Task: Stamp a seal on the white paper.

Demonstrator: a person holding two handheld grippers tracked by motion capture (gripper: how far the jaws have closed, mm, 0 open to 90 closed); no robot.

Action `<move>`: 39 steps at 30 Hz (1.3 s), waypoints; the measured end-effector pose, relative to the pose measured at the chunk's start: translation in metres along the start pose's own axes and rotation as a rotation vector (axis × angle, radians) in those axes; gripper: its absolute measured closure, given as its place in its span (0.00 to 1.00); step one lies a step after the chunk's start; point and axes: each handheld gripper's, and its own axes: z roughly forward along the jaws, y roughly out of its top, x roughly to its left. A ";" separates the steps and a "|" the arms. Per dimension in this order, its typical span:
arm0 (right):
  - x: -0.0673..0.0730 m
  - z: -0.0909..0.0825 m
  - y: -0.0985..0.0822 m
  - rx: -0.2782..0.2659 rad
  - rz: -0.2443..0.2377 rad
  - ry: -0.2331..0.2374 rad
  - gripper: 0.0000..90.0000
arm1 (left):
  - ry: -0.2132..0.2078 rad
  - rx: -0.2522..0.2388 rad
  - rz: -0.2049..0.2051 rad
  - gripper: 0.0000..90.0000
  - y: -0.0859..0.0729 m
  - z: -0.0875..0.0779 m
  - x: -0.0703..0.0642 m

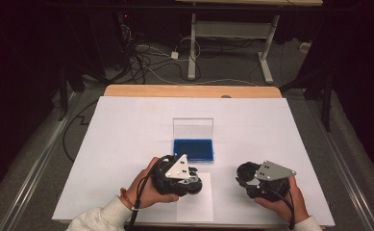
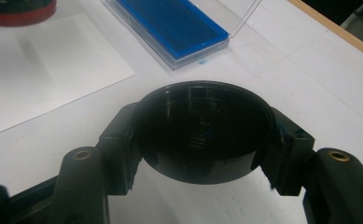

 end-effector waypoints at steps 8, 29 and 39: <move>0.001 0.002 -0.001 0.011 0.001 0.005 0.43 | -0.022 0.034 0.002 0.61 -0.003 0.013 0.000; 0.000 0.001 -0.001 0.016 -0.001 0.009 0.43 | -0.056 0.093 0.027 0.61 -0.011 0.032 -0.006; 0.000 0.001 -0.001 0.019 -0.002 0.005 0.43 | -0.051 0.099 0.036 0.61 -0.011 0.034 -0.009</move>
